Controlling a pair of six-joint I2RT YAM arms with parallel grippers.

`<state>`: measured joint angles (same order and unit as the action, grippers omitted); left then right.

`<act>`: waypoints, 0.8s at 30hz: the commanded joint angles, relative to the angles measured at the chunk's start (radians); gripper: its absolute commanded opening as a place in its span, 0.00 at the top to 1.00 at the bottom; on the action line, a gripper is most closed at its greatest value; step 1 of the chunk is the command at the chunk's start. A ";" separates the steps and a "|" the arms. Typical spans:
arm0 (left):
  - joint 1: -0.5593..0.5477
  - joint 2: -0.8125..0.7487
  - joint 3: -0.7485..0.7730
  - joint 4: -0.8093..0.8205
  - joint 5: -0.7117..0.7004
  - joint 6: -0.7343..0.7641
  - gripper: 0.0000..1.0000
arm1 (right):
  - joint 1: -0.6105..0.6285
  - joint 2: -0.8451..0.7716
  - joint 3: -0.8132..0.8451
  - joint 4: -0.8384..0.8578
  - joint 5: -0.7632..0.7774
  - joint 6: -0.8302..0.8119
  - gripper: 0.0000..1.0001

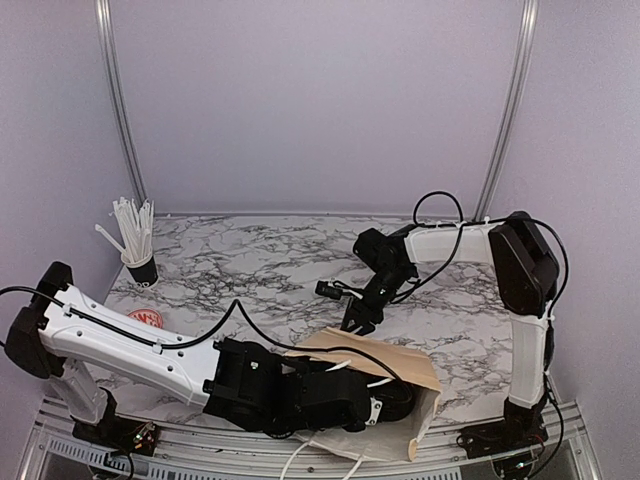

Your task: Pack the takeout coffee

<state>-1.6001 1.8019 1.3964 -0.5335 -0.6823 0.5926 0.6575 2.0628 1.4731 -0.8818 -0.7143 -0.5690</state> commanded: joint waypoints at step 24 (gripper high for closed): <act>0.077 0.082 0.283 -0.464 0.415 -0.286 0.44 | -0.037 0.032 0.278 -0.153 0.059 -0.036 0.44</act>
<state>-1.5425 1.8469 1.6512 -0.9020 -0.3695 0.3550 0.7231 2.1468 1.5745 -0.9951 -0.7006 -0.6182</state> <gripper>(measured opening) 0.723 0.548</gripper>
